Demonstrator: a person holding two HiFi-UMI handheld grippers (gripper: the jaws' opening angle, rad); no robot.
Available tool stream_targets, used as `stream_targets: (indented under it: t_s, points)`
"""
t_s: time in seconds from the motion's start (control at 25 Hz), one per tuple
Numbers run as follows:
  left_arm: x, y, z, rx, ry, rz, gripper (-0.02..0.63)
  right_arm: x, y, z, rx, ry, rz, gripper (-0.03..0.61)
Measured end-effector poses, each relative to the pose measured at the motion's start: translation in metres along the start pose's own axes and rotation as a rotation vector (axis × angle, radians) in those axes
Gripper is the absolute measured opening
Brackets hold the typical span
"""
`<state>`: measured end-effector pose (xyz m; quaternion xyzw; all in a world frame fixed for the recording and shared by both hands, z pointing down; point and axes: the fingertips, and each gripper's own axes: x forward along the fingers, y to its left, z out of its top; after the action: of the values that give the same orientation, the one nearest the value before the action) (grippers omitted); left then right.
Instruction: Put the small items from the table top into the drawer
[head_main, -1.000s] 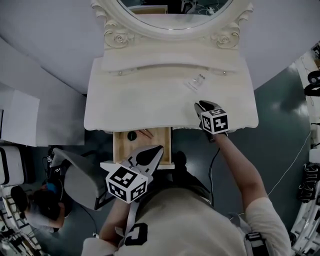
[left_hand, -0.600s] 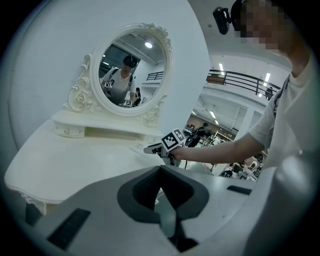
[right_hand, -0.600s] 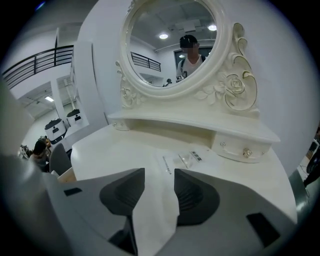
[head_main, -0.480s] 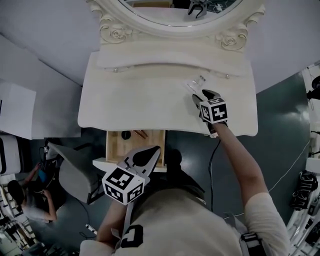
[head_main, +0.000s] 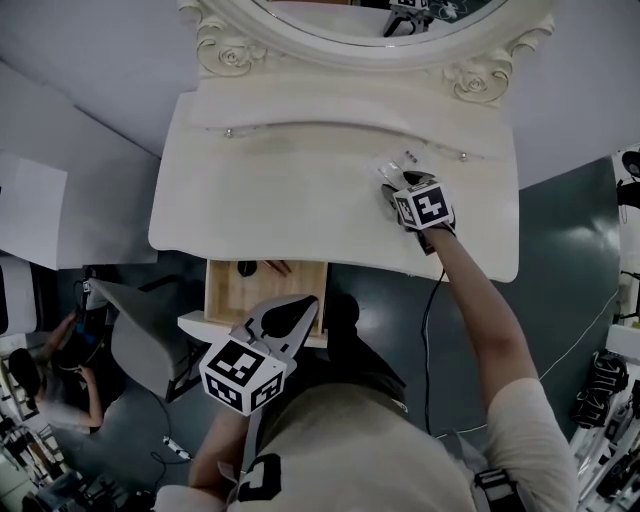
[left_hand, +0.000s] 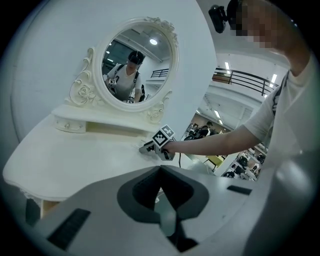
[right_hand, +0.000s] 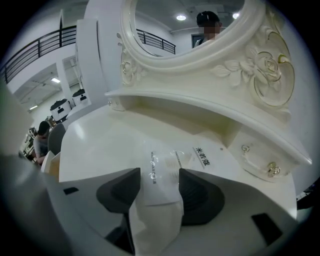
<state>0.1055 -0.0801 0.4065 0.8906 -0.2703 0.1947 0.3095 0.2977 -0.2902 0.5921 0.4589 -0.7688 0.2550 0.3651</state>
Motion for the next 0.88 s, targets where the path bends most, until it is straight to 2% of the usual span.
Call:
stream_targets:
  t_s: [0.16, 0.44, 0.64, 0.76, 0.88]
  points:
    - [0.000, 0.003, -0.001, -0.008, 0.001, 0.001, 0.057, 0.002, -0.001, 0.000, 0.002, 0.004, 0.018, 0.233]
    - [0.001, 0.005, -0.006, -0.017, 0.004, -0.007, 0.057, 0.001, -0.002, 0.000, -0.022, -0.071, 0.037, 0.232]
    - [-0.002, 0.007, -0.011, -0.023, 0.008, -0.005, 0.057, 0.001, -0.002, 0.001, -0.015, -0.074, 0.034, 0.229]
    - [-0.003, 0.006, -0.012, -0.026, 0.007, -0.006, 0.057, 0.000, -0.004, 0.000, 0.002, -0.067, 0.023, 0.154]
    - [-0.004, 0.006, -0.013, -0.026, 0.005, -0.005, 0.057, 0.000, -0.008, 0.000, 0.024, -0.069, 0.010, 0.127]
